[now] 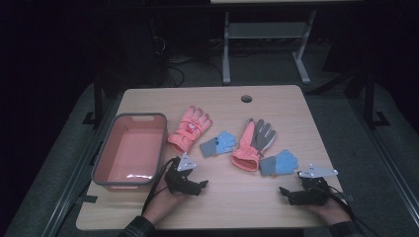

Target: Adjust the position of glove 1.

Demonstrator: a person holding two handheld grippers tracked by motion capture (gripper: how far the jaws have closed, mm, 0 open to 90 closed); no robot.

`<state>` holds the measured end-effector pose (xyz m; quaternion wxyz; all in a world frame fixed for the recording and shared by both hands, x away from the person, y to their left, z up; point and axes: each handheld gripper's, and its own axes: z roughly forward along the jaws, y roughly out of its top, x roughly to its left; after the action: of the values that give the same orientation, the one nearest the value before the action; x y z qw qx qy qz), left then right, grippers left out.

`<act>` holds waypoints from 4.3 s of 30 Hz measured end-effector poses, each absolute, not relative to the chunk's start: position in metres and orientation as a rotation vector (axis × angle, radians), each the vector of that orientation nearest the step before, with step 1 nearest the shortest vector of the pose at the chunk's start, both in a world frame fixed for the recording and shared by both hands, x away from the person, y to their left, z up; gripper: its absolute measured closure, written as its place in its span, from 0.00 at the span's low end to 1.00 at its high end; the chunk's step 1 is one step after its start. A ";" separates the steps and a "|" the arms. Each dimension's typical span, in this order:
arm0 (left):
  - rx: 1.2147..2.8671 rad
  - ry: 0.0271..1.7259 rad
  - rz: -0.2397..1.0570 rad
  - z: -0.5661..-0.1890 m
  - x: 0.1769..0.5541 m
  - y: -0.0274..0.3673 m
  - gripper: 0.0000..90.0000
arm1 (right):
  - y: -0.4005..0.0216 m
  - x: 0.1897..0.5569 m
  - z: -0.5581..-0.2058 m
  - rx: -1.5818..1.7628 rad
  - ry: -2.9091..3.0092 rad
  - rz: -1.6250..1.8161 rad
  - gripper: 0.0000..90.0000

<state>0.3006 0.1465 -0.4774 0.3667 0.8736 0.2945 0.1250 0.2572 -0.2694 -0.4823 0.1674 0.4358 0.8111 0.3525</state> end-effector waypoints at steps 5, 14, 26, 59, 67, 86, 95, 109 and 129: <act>2.264 0.682 0.288 -0.477 0.294 0.146 0.14 | -0.270 0.257 -0.482 1.236 2.310 1.004 0.10; 2.265 0.682 0.288 -0.477 0.294 0.146 0.14 | -0.269 0.257 -0.480 1.236 2.335 0.981 0.12; 2.264 0.668 0.281 -0.477 0.293 0.147 0.14 | -0.267 0.264 -0.456 1.274 2.345 0.991 0.43; 2.265 0.637 0.270 -0.478 0.296 0.146 0.14 | -0.259 0.319 -0.452 1.275 2.430 1.040 1.00; 2.269 0.638 0.270 -0.477 0.296 0.146 0.14 | -0.255 0.327 -0.452 1.253 2.428 1.058 1.00; 2.264 0.647 0.270 -0.478 0.295 0.145 0.14 | -0.244 0.324 -0.464 1.208 2.518 0.977 1.00; 2.265 0.640 0.277 -0.478 0.295 0.145 0.14 | -0.237 0.309 -0.462 1.148 2.576 0.980 1.00; 2.260 0.652 0.270 -0.478 0.295 0.145 0.14 | -0.219 0.298 -0.461 1.082 2.636 0.972 1.00; 2.266 0.643 0.274 -0.478 0.295 0.145 0.14 | -0.173 0.285 -0.461 0.914 2.744 1.023 1.00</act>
<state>0.2951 0.1454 -0.4777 0.3758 0.8855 0.2515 0.1071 0.2846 -0.1727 -0.4611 0.0370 0.2976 0.8939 0.3331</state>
